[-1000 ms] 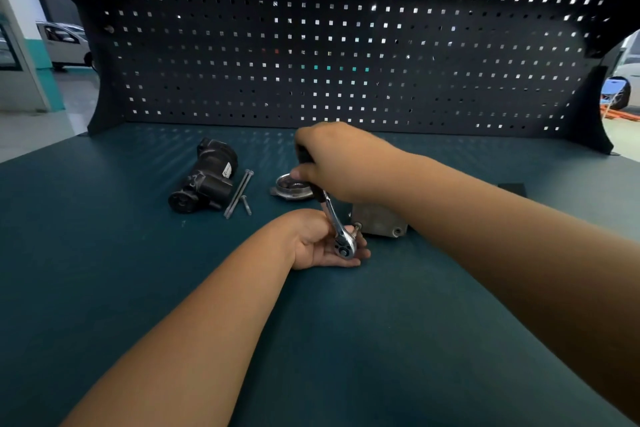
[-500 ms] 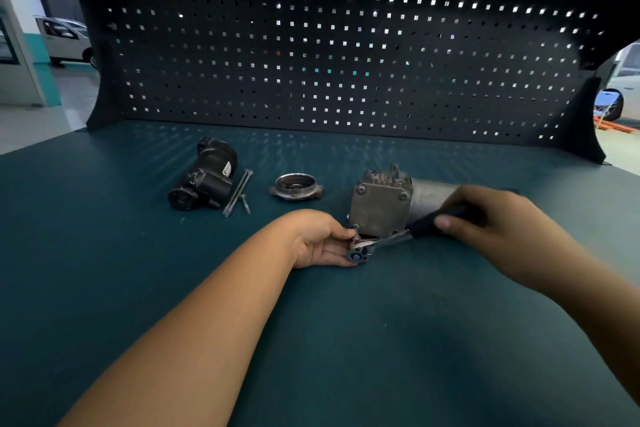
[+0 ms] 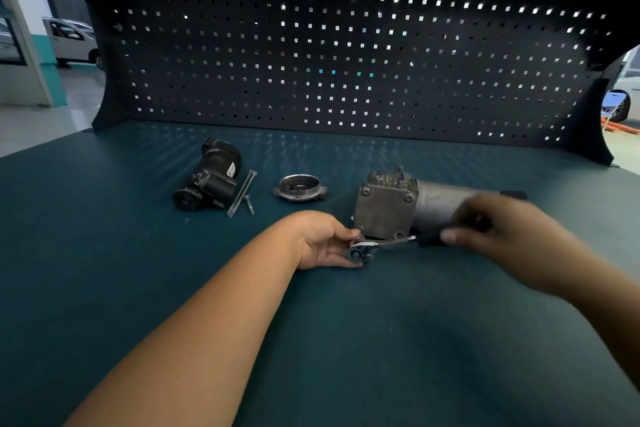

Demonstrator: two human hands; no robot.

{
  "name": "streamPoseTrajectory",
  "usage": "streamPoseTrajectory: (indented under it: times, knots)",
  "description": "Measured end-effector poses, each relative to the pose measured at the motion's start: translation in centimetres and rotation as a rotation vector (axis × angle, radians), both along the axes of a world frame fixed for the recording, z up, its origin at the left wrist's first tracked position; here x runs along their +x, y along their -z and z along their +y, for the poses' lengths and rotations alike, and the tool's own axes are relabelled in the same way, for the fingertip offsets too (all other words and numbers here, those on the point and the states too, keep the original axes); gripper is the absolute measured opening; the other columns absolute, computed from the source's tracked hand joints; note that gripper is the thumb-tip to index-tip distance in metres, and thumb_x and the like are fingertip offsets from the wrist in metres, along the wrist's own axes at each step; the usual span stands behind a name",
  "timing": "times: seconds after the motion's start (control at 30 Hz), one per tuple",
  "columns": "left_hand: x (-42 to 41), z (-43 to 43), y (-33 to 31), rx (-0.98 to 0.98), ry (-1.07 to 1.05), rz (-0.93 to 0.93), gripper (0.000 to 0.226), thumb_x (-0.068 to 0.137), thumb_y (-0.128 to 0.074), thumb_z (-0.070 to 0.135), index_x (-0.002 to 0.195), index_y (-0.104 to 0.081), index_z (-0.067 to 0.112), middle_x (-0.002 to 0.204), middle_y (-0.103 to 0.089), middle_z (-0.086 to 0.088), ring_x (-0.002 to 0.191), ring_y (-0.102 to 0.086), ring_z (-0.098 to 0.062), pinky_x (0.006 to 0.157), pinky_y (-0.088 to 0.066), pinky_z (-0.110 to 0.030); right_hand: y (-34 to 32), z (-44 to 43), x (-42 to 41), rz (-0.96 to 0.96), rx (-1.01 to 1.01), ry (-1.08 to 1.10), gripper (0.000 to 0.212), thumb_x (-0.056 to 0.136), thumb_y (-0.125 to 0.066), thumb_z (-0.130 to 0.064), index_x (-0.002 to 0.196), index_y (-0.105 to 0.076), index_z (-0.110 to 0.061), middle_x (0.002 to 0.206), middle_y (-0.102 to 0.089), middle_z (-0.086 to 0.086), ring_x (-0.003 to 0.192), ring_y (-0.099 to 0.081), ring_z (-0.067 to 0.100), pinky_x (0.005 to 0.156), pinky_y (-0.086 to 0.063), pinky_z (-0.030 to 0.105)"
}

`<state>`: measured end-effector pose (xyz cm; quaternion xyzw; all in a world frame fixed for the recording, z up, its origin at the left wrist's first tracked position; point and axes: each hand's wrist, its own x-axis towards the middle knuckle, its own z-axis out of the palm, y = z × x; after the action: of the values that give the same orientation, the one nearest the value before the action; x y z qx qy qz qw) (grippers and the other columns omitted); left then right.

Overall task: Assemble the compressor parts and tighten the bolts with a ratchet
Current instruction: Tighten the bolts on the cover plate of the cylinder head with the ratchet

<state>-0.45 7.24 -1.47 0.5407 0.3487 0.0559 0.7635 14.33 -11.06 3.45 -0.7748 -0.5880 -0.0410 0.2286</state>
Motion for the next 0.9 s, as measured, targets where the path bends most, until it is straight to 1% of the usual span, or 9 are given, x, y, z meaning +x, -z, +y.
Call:
streamPoseTrajectory:
  times: [0.17,0.27,0.37,0.47,0.53,0.6,0.73,0.8,0.9]
  knots:
    - [-0.2,0.0,0.0,-0.019,0.002,-0.02,0.022,0.097,-0.039,0.002,0.084,-0.056,-0.004,0.064,-0.068,-0.012,0.091,-0.065,-0.029,0.069,-0.053,-0.03,-3.9,4.3,-4.7,-0.066,0.137,-0.166,0.023,0.08,-0.066,-0.039,0.075,-0.053,-0.021,0.076,-0.05,-0.011,0.069,-0.045,0.003,0.056,-0.031,0.019]
    - [-0.2,0.1,0.2,-0.02,-0.014,-0.034,0.03,0.097,-0.03,-0.003,0.082,-0.056,-0.004,0.059,-0.067,-0.01,0.073,-0.068,-0.024,0.068,-0.056,-0.032,-4.5,7.6,-7.6,-0.101,0.082,-0.235,0.026,0.085,-0.064,-0.037,0.079,-0.048,-0.018,0.076,-0.055,-0.006,0.074,-0.051,0.015,0.061,-0.039,0.027]
    - [-0.2,-0.1,0.1,-0.002,-0.028,-0.035,0.024,0.098,-0.037,0.0,0.083,-0.056,-0.002,0.059,-0.067,-0.01,0.057,-0.069,-0.021,0.059,-0.057,-0.03,-4.6,9.8,-8.8,-0.095,0.002,-0.26,0.026,0.089,-0.061,-0.036,0.081,-0.043,-0.019,0.076,-0.049,-0.006,0.076,-0.05,0.019,0.064,-0.037,0.029]
    - [-0.3,-0.1,0.1,0.007,-0.028,-0.028,0.026,0.097,-0.033,-0.001,0.084,-0.055,-0.002,0.06,-0.067,-0.009,0.076,-0.07,-0.025,0.065,-0.058,-0.032,-4.8,9.4,-8.0,-0.062,0.011,-0.239,0.032,0.087,-0.063,-0.037,0.069,-0.039,-0.024,0.072,-0.049,-0.008,0.069,-0.048,0.015,0.058,-0.036,0.03]
    - [-0.2,-0.1,0.1,0.008,-0.015,-0.018,0.027,0.097,-0.032,0.0,0.083,-0.055,-0.003,0.062,-0.067,-0.01,0.102,-0.063,-0.031,0.071,-0.055,-0.032,-4.7,7.8,-6.8,-0.039,0.05,-0.207,0.029,0.085,-0.065,-0.038,0.069,-0.044,-0.024,0.07,-0.053,-0.008,0.064,-0.048,0.008,0.054,-0.037,0.023]
    - [-0.1,-0.3,0.0,0.002,0.005,-0.016,0.024,0.097,-0.037,0.003,0.082,-0.055,-0.003,0.061,-0.068,-0.01,0.114,-0.056,-0.031,0.07,-0.055,-0.03,-4.3,5.7,-5.2,-0.025,0.079,-0.165,0.025,0.082,-0.066,-0.04,0.072,-0.053,-0.021,0.066,-0.056,-0.009,0.061,-0.049,0.004,0.051,-0.036,0.018]
    - [0.0,-0.1,0.1,0.002,0.01,-0.003,0.018,0.097,-0.041,0.004,0.086,-0.055,0.001,0.062,-0.069,-0.01,0.116,-0.054,-0.03,0.07,-0.052,-0.028,-2.8,2.2,-3.0,0.077,0.094,-0.087,0.017,0.079,-0.069,-0.037,0.075,-0.06,-0.023,0.065,-0.061,-0.007,0.062,-0.056,0.012,0.054,-0.04,0.027]
    - [0.1,0.1,0.2,0.013,0.008,0.006,0.018,0.096,-0.042,0.003,0.086,-0.056,0.001,0.063,-0.069,-0.009,0.113,-0.057,-0.03,0.074,-0.052,-0.029,-2.0,1.4,-2.5,0.099,0.105,-0.066,0.014,0.078,-0.07,-0.034,0.072,-0.06,-0.026,0.067,-0.062,-0.008,0.065,-0.057,0.008,0.056,-0.041,0.021]
    - [0.0,0.1,0.3,0.027,0.01,0.012,0.017,0.096,-0.044,0.003,0.085,-0.057,0.001,0.067,-0.069,-0.009,0.088,-0.066,-0.026,0.078,-0.051,-0.03,-1.2,0.8,-1.7,0.102,0.11,-0.045,0.014,0.077,-0.071,-0.031,0.069,-0.061,-0.028,0.068,-0.063,-0.01,0.067,-0.057,0.002,0.057,-0.039,0.014]
